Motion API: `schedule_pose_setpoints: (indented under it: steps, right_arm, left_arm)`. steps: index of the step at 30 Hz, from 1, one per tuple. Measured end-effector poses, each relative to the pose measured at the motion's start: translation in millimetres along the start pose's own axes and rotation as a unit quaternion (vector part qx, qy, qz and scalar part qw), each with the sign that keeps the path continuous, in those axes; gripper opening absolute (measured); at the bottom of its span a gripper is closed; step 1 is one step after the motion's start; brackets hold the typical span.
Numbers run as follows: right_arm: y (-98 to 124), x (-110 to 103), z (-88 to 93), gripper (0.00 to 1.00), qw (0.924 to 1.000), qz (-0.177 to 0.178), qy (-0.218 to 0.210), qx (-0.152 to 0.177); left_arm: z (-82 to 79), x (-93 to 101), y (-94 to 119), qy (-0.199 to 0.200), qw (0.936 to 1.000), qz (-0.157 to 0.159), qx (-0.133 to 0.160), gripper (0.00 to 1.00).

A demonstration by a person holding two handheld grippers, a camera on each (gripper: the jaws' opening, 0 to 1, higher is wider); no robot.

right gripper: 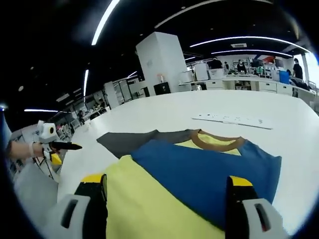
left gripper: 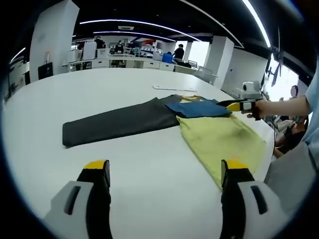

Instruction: Fold the garment on the visible template until the final outline fits inside the template.

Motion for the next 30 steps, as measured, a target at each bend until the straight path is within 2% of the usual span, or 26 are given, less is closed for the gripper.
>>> schedule_pose_setpoints:
  steps: [2, 6, 10, 14, 21, 23, 26, 30]
  right_arm:
    - [5.8, 3.5, 2.6, 1.00, 1.0000, 0.003, -0.003, 0.001]
    - [15.5, 16.6, 7.9, 1.00, 0.9998, 0.016, -0.008, -0.001]
    - [27.9, 25.8, 10.6, 1.00, 0.9996, 0.029, -0.008, -0.003]
    - [37.6, 34.3, 13.4, 1.00, 0.9992, 0.037, -0.016, -0.003]
    - [50.3, 47.9, 21.4, 0.97, 0.9979, 0.058, -0.028, -0.009]
    - [52.2, 49.7, 22.9, 0.97, 0.9978, 0.059, -0.029, -0.010]
    - [56.1, 53.9, 25.0, 0.97, 0.9966, 0.064, -0.051, -0.006]
    - [59.7, 57.8, 28.8, 0.96, 0.9963, 0.071, -0.047, -0.010]
  left_arm:
    - [-3.4, -4.7, 0.4, 0.017, 0.9997, 0.002, 0.020, 0.89]
    - [-6.1, -15.0, 4.8, 0.015, 0.9996, -0.002, 0.022, 0.89]
    - [-9.0, -18.8, 11.6, 0.027, 0.9989, -0.009, 0.039, 0.87]
    - [-15.6, -24.9, 17.6, 0.055, 0.9956, -0.005, 0.075, 0.86]
    - [-17.9, -31.3, 20.5, 0.041, 0.9969, -0.008, 0.066, 0.82]
    - [-17.3, -39.5, 21.9, 0.043, 0.9968, -0.012, 0.067, 0.81]
    - [-19.6, -51.7, 24.8, 0.063, 0.9937, -0.017, 0.091, 0.79]
    - [-18.6, -67.5, 26.7, 0.061, 0.9939, -0.031, 0.086, 0.77]
Point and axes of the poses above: the point that each gripper's makers call its tool centre point, and the gripper's own axes: y roughly backward along the fingers, x roughly to its right, z roughly out of its underside, the point moved 8 cm from there along y, roughly backward along the fingers, and after that the axes turned 10 degrees about z, right-handed, at the moved point
